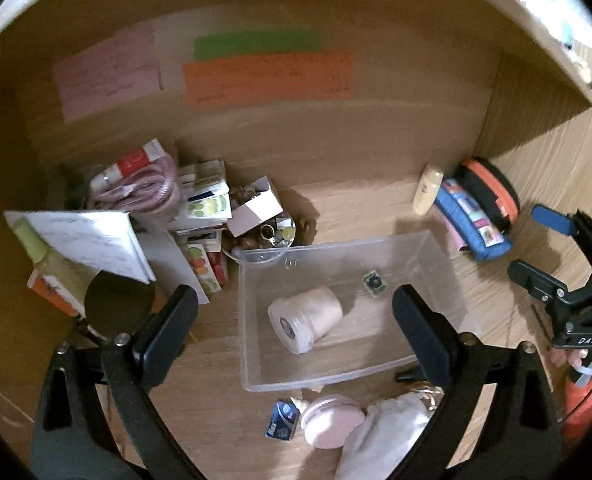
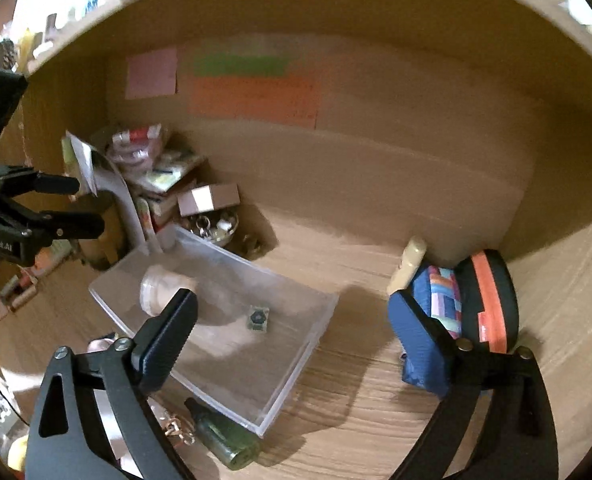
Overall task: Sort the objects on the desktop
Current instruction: 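Withdraw both open tools from the bin back toward the cluttered desk, then grasp the red velvet pouch with the left tool while the right tool grasps the white round container, then lift and carry the red pouch and white container with both tools over the bin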
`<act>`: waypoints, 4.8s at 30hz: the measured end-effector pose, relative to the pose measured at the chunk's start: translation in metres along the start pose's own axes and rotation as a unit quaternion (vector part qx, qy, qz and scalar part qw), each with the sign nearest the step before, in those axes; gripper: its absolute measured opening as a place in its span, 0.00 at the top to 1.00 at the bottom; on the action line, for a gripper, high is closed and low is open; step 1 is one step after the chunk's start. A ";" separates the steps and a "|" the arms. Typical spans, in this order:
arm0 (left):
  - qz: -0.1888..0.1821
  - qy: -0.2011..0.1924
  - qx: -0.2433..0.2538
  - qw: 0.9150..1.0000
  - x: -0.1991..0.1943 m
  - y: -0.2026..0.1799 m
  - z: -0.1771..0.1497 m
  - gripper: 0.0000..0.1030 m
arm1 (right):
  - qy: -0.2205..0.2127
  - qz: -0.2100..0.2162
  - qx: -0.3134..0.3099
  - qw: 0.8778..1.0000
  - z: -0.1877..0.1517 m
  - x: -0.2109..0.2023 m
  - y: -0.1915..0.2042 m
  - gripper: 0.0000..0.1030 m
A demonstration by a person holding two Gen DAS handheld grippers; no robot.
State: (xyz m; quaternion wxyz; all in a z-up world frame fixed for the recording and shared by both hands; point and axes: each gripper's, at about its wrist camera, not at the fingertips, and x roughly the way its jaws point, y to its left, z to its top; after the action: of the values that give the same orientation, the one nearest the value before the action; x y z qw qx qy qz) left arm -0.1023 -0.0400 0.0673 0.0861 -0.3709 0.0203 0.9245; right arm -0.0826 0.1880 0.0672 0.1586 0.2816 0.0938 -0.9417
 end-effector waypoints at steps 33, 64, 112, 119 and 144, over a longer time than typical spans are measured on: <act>0.002 -0.019 -0.031 0.999 -0.059 -0.029 -0.156 0.01 | -0.025 0.026 0.049 0.998 -0.108 -0.079 0.027 0.00; -0.034 0.080 -0.060 0.994 0.015 -0.078 -0.243 0.01 | 0.102 0.092 -0.012 0.990 -0.180 0.001 0.085 0.01; -0.024 0.004 -0.080 0.996 -0.002 -0.048 -0.245 0.72 | 0.096 0.078 0.090 0.988 -0.181 0.008 0.059 0.39; -0.020 -0.025 -0.085 0.996 -0.021 -0.038 -0.234 0.74 | 0.080 0.071 0.120 0.987 -0.176 -0.002 0.038 0.39; 0.007 -0.108 -0.056 0.993 -0.066 -0.016 -0.172 0.75 | 0.001 0.081 0.109 0.991 -0.125 -0.045 0.026 0.39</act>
State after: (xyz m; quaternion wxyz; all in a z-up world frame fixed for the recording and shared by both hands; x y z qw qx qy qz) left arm 0.0647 -0.0517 -0.0115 0.0605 -0.2732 -0.0388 0.9593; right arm 0.0246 0.2084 -0.0131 0.2023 0.3050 -0.0319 -0.9301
